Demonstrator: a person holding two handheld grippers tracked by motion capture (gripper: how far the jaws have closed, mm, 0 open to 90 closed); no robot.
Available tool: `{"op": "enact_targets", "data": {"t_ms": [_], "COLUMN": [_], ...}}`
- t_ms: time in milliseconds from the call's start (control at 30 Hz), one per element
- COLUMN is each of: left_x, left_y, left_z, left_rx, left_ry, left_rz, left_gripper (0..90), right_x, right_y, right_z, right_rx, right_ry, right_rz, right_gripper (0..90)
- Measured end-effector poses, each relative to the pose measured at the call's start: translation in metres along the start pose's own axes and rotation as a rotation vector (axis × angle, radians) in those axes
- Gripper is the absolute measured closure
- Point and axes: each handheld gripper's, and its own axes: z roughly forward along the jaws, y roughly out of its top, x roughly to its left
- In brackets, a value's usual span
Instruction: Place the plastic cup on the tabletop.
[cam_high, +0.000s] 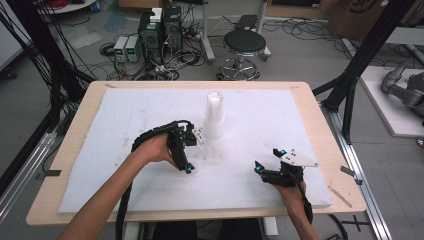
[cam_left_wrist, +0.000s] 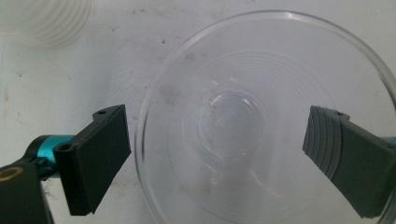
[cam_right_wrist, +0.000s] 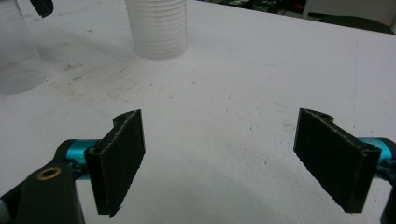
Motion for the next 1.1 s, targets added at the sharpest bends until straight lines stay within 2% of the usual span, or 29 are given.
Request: {"op": "enact_targets", "data": {"t_ms": [67,267,567,667,867,1100], "left_x": [-0.001,-0.002,-0.003,-0.003,-0.004,-0.006], "left_y": [0.000,-0.004,-0.009,-0.010,-0.013,-0.024], "left_z": [0.001,0.005,0.006,0.005,0.000,-0.009], "left_rx": [0.005,0.008,-0.022,-0.018,-0.048,-0.099], "left_ry": [0.003,-0.003,-0.009,-0.011,-0.009,-0.012], "left_rz": [0.006,-0.011,-0.024,-0.029,-0.029,-0.040], "left_gripper": [7.3,7.3,7.3,7.3,7.3,7.3], "right_x": [0.000,0.000,0.001,0.001,0.000,0.001], "right_y": [0.000,0.000,0.000,0.000,0.000,0.000], "right_z": [0.000,0.000,0.000,0.000,0.000,0.000], "right_rx": [-0.001,0.001,0.005,0.005,0.006,0.004], "right_ry": [0.001,0.003,0.004,0.003,0.003,0.004], "right_rz": [0.001,0.006,0.007,0.007,0.009,0.007], "right_gripper": [16.2,16.2,16.2,16.2,16.2,16.2]}}
